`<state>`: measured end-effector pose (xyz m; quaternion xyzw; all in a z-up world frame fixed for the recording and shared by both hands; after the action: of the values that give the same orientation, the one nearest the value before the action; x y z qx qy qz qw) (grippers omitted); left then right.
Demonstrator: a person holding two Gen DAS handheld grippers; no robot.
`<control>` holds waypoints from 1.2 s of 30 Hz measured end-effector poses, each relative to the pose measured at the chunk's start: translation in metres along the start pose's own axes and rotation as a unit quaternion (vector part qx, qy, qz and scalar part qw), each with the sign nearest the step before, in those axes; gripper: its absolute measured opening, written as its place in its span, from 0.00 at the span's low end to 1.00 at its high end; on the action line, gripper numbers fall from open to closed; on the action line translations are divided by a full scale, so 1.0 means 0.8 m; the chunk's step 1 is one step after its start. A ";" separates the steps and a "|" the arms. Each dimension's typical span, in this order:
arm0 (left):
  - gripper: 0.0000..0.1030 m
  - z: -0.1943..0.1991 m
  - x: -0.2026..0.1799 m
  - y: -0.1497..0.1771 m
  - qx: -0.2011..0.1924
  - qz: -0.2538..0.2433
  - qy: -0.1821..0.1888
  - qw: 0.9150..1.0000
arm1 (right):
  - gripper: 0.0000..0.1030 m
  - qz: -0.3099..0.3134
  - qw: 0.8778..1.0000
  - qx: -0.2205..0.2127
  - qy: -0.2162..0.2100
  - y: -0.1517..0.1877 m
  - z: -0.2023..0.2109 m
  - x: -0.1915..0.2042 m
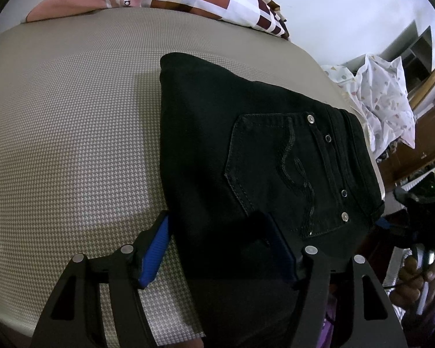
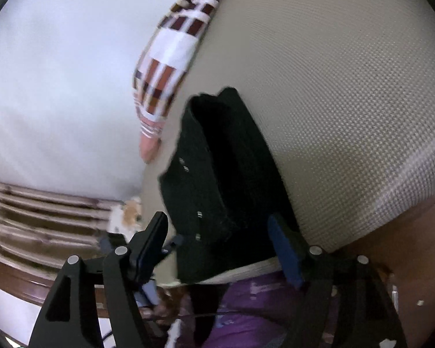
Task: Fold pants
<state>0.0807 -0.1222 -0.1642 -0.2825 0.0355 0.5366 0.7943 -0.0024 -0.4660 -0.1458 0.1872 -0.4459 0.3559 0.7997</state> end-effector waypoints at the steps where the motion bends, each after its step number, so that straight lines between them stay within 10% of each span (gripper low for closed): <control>1: 0.65 0.000 0.000 0.000 0.000 0.000 0.000 1.000 | 0.68 -0.003 1.000 0.001 -0.002 0.000 -0.001 -0.002; 8: 0.67 0.000 -0.002 0.000 0.000 -0.003 -0.002 1.000 | 0.66 0.016 1.000 0.010 0.014 0.004 -0.008 0.006; 11: 0.67 -0.001 -0.004 0.001 -0.004 -0.006 -0.005 1.000 | 0.31 0.020 0.999 0.028 0.031 0.003 -0.022 0.002; 16: 0.67 0.001 -0.006 0.002 -0.009 -0.009 -0.006 1.000 | 0.22 0.020 1.000 0.014 -0.009 0.004 -0.014 0.008; 36: 0.67 0.034 0.022 -0.020 -0.047 0.012 -0.031 0.998 | 0.34 0.003 1.000 0.016 -0.017 -0.005 -0.012 -0.019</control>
<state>0.0954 -0.0984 -0.1412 -0.3025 -0.0110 0.5557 0.7743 0.0006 -0.4690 -0.1636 0.2051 -0.4543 0.3618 0.7878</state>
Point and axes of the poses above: each gripper's, at about its wrist camera, not at the fingertips, and z roughly against the way its jaws point, x to its left, y to its underside, the point moved 2 cm from there along -z, roughly the way its jaws point, and after that the axes turned 4 degrees about -z, right-handed, at the moved point
